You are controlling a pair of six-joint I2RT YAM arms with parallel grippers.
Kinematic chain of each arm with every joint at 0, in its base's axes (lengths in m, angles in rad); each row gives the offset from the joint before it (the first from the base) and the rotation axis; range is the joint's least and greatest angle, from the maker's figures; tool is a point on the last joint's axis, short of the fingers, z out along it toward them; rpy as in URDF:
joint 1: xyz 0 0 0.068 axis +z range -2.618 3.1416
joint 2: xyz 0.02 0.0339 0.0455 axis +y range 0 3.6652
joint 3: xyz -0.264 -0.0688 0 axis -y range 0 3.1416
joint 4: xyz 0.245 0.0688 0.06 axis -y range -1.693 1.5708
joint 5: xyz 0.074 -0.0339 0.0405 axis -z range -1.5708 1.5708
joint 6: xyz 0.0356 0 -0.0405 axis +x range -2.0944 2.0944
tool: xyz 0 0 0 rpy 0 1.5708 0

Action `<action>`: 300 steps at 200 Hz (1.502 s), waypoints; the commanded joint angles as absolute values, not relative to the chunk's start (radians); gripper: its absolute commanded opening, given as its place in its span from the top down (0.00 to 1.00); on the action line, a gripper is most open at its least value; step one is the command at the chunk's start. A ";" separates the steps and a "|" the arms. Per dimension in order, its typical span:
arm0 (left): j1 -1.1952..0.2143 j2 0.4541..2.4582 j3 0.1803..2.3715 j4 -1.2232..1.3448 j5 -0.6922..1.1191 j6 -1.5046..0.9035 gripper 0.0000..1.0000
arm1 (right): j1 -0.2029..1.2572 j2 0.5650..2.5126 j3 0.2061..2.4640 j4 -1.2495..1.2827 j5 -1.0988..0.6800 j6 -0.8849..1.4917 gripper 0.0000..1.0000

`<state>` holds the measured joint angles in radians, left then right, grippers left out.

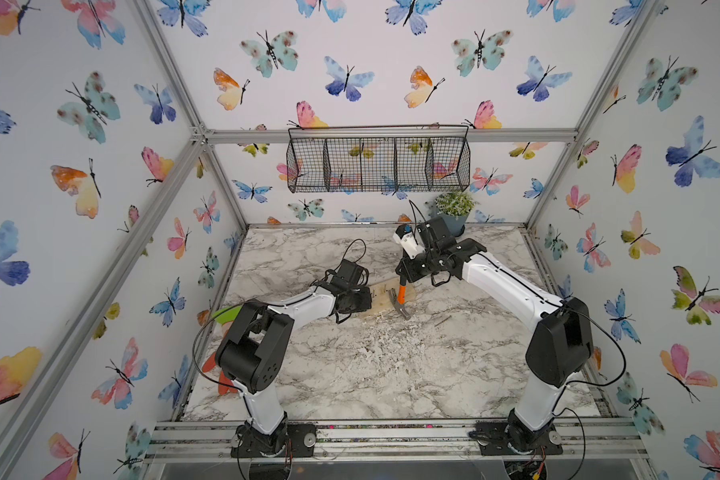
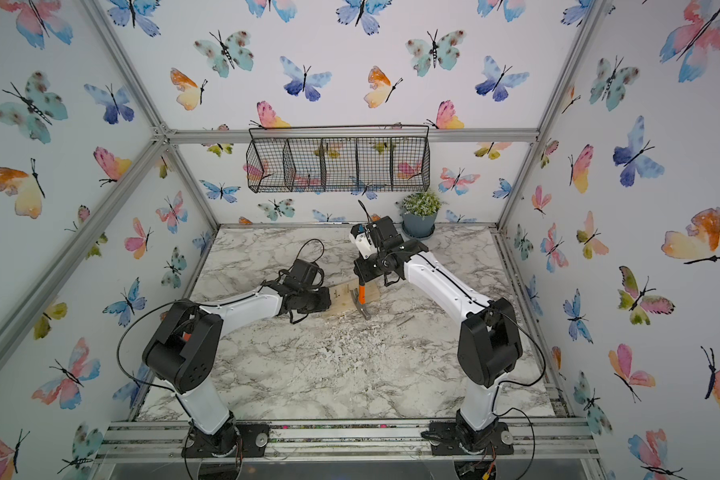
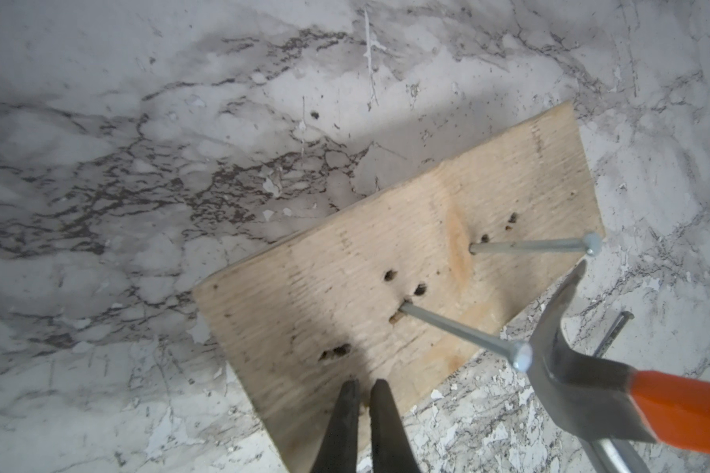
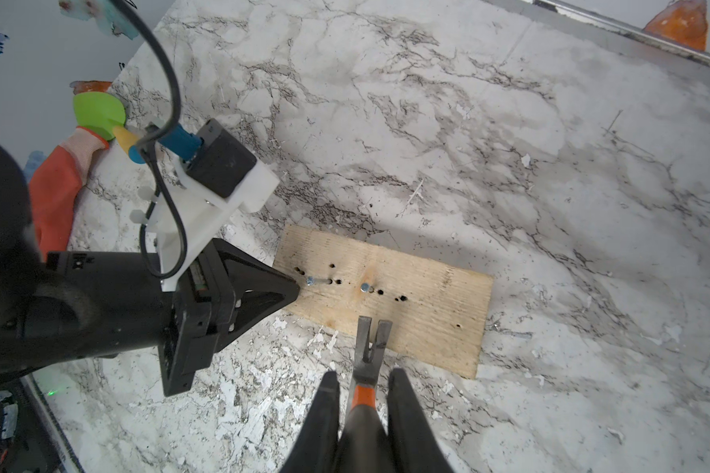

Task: Use a claw hammer to pull out a nail
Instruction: Remove the nail from the mounting plate.

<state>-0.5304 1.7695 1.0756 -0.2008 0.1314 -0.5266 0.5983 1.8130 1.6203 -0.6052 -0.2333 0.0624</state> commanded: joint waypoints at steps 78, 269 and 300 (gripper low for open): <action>-0.527 1.844 1.022 -0.344 0.077 -0.511 0.89 | 0.615 1.893 1.771 -0.598 -0.273 0.068 0.97; -0.526 1.845 1.007 -0.339 0.072 -0.511 0.89 | 0.641 1.835 1.710 -0.364 -0.197 0.084 0.97; -0.526 1.845 1.009 -0.341 0.071 -0.509 0.89 | 0.641 1.812 1.707 -0.358 -0.193 0.086 0.97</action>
<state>-0.5304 1.7695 1.0668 -0.1898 0.1272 -0.5201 0.6350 1.8885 1.6886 -0.4992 -0.1871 0.0666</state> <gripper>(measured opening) 0.107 0.200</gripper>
